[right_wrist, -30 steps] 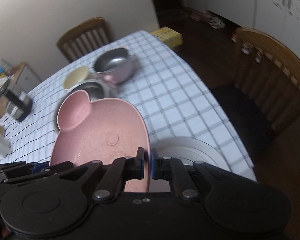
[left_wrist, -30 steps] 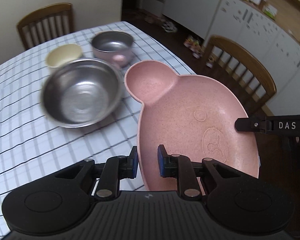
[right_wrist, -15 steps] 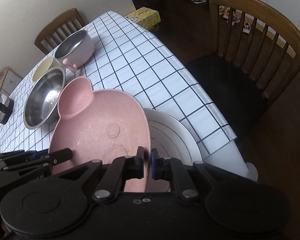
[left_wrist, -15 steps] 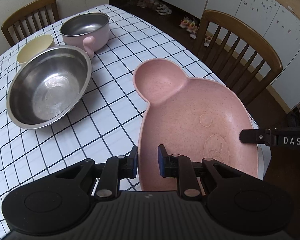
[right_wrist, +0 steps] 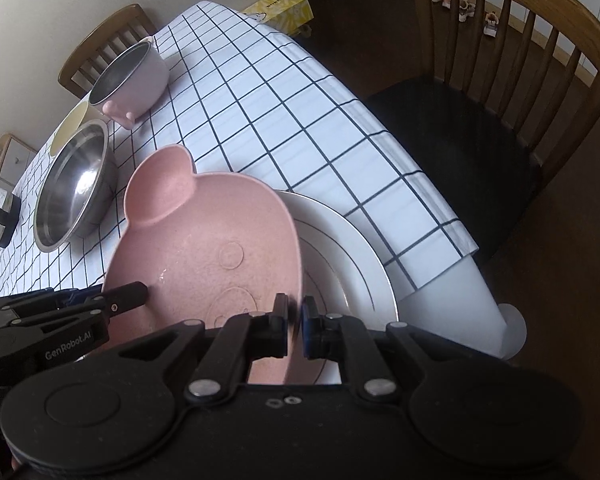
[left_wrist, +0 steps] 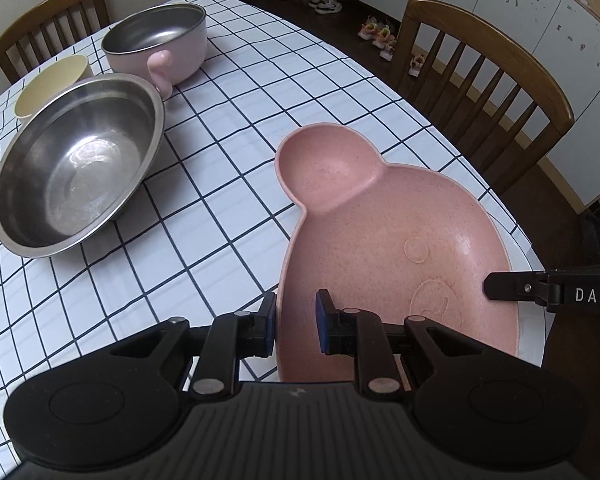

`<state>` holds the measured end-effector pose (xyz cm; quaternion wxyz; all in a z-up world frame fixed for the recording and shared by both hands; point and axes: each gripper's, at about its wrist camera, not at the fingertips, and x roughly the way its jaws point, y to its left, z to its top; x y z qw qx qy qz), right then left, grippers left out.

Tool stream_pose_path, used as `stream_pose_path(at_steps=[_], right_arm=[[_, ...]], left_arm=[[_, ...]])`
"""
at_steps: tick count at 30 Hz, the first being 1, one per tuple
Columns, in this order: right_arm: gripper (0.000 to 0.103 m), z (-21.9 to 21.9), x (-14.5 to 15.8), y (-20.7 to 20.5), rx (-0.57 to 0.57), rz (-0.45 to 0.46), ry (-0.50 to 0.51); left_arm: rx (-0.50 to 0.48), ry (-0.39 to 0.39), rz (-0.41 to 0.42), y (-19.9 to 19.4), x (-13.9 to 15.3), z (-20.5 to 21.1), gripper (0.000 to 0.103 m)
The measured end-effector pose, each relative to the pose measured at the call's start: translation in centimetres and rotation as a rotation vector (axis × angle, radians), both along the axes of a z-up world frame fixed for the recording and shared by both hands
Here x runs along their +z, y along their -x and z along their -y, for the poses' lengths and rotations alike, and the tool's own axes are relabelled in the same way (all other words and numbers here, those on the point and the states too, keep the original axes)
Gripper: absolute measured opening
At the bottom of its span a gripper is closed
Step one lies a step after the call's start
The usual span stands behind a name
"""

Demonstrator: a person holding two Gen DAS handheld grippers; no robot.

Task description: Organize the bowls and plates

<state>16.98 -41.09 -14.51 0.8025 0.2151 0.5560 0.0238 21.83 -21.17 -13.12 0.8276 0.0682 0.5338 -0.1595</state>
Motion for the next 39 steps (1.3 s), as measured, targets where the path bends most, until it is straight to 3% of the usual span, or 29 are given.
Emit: stream_pose_path(at_steps=[12,15,17,20,34,39], right_arm=[[0.013,0.1,-0.6,0.6,-0.011,0.011,0.015],[0.019,-0.1,-0.5,0.6,-0.012,0.021,0.027],[0.022,-0.3,-0.4,0.5,-0.006,0.027,0.042],[0.029,-0.4,-0.1,0.6,-0.006,0.041,0.074],[0.058,-3.3,4.6,2.3,0.094,0.201,0.158],[0.063,-4.8,6.4,3.1,0.12,0.254,0.174]], left_arm=[[-0.044,-0.046,0.03,0.4,-0.2,1.3,0.021],[-0.045,-0.067,0.033,0.5,-0.3,1.5,0.032],[-0.041,-0.071,0.037,0.6,-0.4,1.4,0.048],[-0.028,-0.049,0.052,0.8,-0.1,1.0,0.059],[0.005,0.03,0.151,2.7,4.0,-2.1,0.059],[0.025,0.064,0.203,3.9,5.9,-3.8,0.06]])
